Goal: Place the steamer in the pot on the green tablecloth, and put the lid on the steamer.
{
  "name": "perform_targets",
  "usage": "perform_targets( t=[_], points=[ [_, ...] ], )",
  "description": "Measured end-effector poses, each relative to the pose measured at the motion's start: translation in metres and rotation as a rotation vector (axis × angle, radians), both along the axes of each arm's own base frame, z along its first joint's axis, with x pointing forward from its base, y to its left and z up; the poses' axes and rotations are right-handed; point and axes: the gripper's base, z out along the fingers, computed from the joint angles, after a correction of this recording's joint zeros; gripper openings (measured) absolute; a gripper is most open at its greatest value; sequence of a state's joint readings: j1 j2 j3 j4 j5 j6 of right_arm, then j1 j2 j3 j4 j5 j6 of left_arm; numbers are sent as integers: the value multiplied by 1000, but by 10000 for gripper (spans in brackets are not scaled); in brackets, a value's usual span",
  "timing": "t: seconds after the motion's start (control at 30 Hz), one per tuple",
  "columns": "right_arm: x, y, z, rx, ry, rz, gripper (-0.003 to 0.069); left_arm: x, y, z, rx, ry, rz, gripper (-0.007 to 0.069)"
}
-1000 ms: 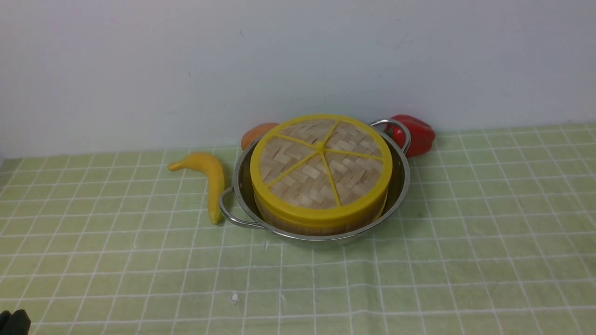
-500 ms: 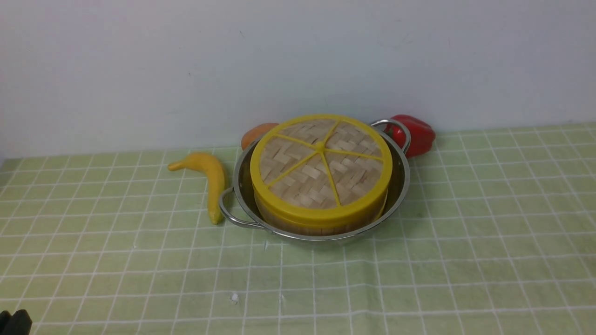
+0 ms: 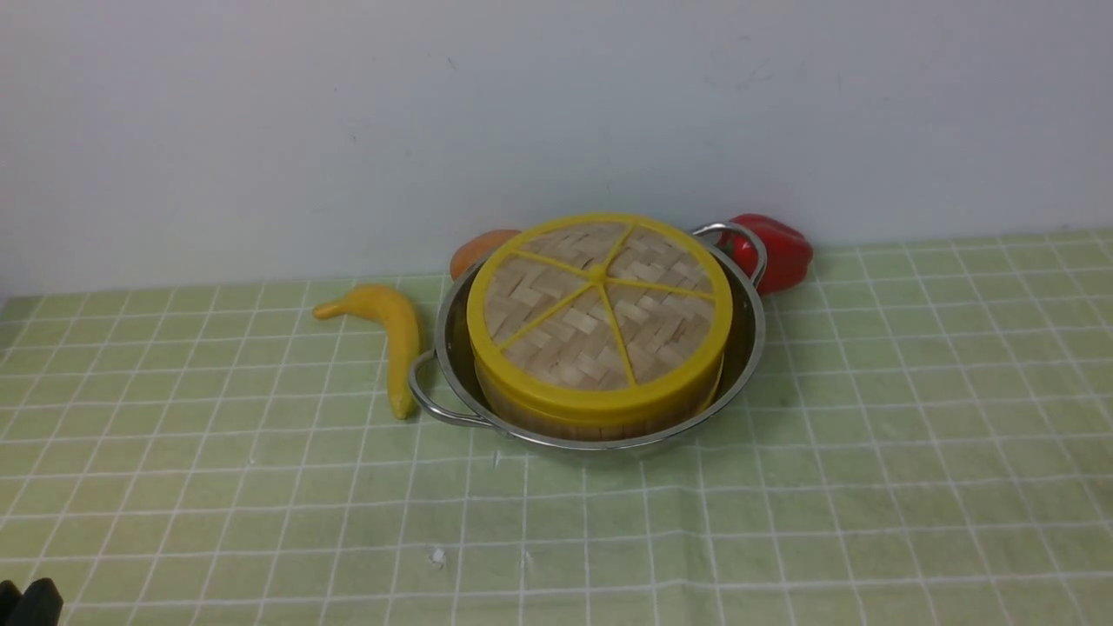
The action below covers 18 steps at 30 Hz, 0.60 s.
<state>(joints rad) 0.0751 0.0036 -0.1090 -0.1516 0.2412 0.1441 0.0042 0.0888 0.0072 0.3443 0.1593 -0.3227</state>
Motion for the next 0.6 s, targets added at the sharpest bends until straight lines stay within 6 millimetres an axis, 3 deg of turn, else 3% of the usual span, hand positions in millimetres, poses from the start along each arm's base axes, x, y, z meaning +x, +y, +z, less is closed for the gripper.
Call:
perform_targets(
  t=[0.13,0.6],
  points=[
    [6,2,-25,-5,-6,11,239,0,0,0,0,0,0,127],
    [7,2,-27,10,-17,16,240,0,0,0,0,0,0,148]
  ],
)
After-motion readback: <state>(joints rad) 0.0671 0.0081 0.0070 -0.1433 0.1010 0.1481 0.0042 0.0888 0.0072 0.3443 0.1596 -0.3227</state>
